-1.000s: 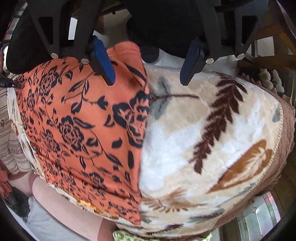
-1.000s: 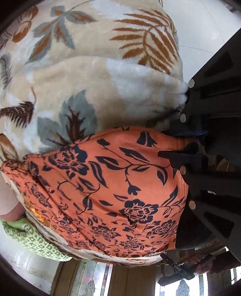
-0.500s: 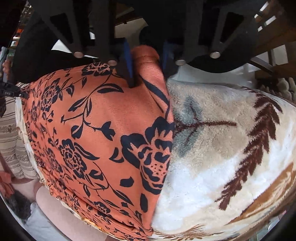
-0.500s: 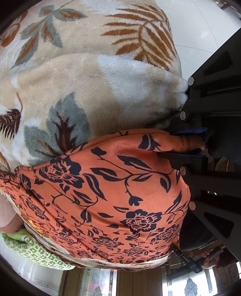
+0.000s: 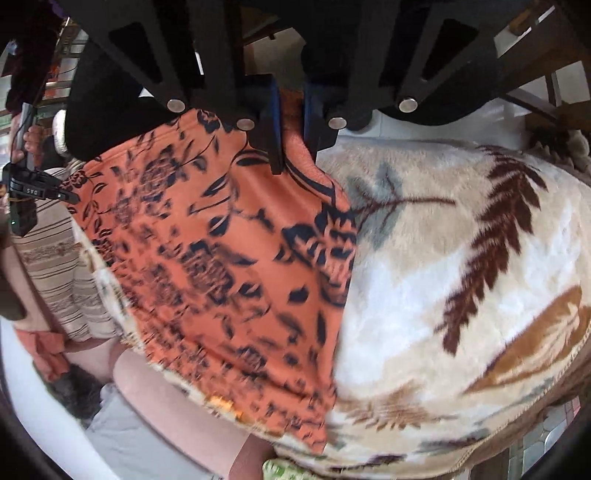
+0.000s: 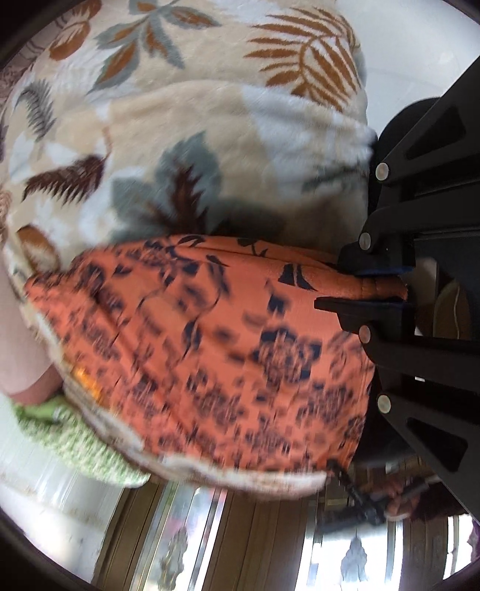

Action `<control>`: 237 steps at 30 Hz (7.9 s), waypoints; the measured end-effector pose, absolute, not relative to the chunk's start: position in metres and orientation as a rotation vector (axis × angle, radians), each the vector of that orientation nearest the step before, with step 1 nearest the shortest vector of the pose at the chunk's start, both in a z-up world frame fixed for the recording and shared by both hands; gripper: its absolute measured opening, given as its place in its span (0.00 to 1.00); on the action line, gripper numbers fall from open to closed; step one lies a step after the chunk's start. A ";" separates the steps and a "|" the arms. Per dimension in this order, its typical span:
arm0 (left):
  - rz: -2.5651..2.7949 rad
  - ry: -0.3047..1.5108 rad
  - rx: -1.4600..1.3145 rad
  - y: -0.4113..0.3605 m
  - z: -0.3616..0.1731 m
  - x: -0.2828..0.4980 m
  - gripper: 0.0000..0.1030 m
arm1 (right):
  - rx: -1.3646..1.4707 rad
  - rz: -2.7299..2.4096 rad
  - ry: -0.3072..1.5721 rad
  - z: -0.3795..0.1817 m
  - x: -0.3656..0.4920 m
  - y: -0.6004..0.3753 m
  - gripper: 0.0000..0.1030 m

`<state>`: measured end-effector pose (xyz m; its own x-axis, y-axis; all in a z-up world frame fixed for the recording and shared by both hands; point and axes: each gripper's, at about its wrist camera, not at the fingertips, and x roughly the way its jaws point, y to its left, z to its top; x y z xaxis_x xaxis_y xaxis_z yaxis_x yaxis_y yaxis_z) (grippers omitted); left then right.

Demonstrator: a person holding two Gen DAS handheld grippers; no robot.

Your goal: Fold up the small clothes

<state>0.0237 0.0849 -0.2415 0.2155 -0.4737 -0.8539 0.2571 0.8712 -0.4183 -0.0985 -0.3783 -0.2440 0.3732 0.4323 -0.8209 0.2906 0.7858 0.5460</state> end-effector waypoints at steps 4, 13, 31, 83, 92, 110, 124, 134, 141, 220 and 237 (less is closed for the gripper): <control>-0.539 1.200 -0.232 0.092 -0.216 0.026 0.09 | 0.758 0.180 1.136 -0.218 -0.097 -0.376 0.10; -0.576 1.141 -0.203 0.070 -0.188 0.023 0.09 | 0.788 0.224 1.103 -0.210 -0.091 -0.372 0.10; -0.559 1.080 -0.359 0.068 -0.141 0.156 0.09 | 0.880 0.262 0.928 -0.161 -0.012 -0.429 0.10; -0.075 0.999 -0.330 0.002 -0.257 0.316 0.59 | 0.519 -0.230 0.943 -0.233 0.366 -0.377 0.34; 0.007 1.001 -0.304 0.027 -0.252 0.310 0.59 | 0.368 0.230 1.059 -0.218 0.352 -0.211 0.34; -0.058 1.010 -0.221 0.002 -0.249 0.302 0.59 | 0.394 0.055 0.992 -0.218 0.349 -0.213 0.36; -0.158 1.032 0.075 -0.071 -0.266 0.262 0.67 | 0.309 -0.217 1.019 -0.265 0.142 -0.357 0.35; -0.144 0.989 0.164 -0.063 -0.270 0.236 0.68 | 0.318 -0.187 1.020 -0.281 0.105 -0.350 0.35; -0.206 0.908 -0.012 -0.058 -0.237 0.230 0.67 | 0.447 -0.076 0.929 -0.243 0.110 -0.337 0.36; -0.070 0.965 0.132 -0.086 -0.258 0.225 0.72 | 0.448 -0.051 0.888 -0.251 0.129 -0.289 0.28; -0.050 1.056 -0.209 -0.008 -0.259 0.194 0.72 | 0.536 -0.008 0.836 -0.242 0.110 -0.308 0.27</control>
